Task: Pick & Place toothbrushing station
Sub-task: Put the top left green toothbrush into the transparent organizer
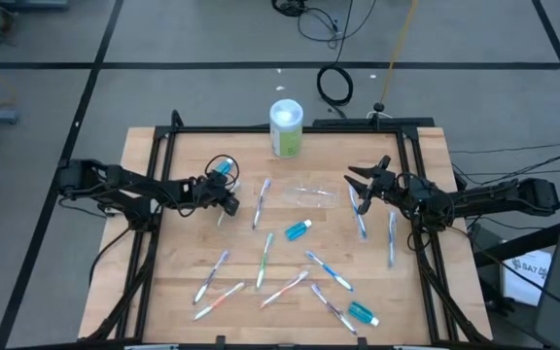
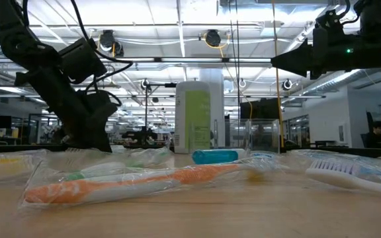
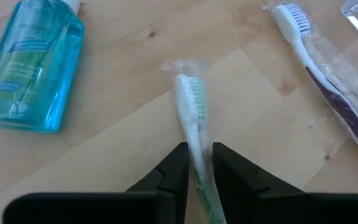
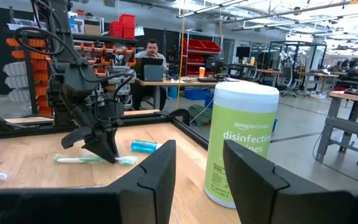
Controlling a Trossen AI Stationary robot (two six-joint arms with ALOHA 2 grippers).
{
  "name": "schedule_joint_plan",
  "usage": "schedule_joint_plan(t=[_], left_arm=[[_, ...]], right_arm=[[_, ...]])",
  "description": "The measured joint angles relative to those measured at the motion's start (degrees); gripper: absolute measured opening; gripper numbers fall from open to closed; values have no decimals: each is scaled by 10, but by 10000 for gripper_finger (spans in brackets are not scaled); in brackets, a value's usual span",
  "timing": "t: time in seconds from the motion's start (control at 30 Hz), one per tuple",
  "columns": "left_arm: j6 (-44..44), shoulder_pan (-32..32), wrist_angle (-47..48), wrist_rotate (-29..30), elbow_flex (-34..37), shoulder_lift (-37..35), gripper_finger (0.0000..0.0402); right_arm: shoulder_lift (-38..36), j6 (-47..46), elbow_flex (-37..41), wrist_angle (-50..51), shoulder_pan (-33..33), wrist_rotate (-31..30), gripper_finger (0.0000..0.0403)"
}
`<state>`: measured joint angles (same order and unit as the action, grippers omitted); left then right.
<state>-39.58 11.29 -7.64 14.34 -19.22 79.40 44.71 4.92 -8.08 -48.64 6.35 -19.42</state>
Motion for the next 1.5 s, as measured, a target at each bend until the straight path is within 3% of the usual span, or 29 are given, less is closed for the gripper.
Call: schedule_joint_plan(t=[0.47, 0.73, 0.97, 1.13, 1.27, 1.5], left_arm=[[-15, 0, -20, -6, -1, -2, 8], [32, -23, -9, -10, -82, -26, 7], [147, -69, -21, 106, -197, -33, 15], [243, -77, -163, 188, -227, -33, 7], [319, -72, -315, 192, -227, -23, 15], [392, -70, -432, 187, -226, 27, 10]], right_arm=[[0, 0, 0, 0, 0, 0, 125], [0, 1, 0, 0, 0, 0, 125], [0, 2, 0, 0, 0, 0, 125], [0, 2, 0, 0, 0, 0, 125], [0, 2, 0, 0, 0, 0, 125], [0, 3, 0, 0, 0, -1, 125]])
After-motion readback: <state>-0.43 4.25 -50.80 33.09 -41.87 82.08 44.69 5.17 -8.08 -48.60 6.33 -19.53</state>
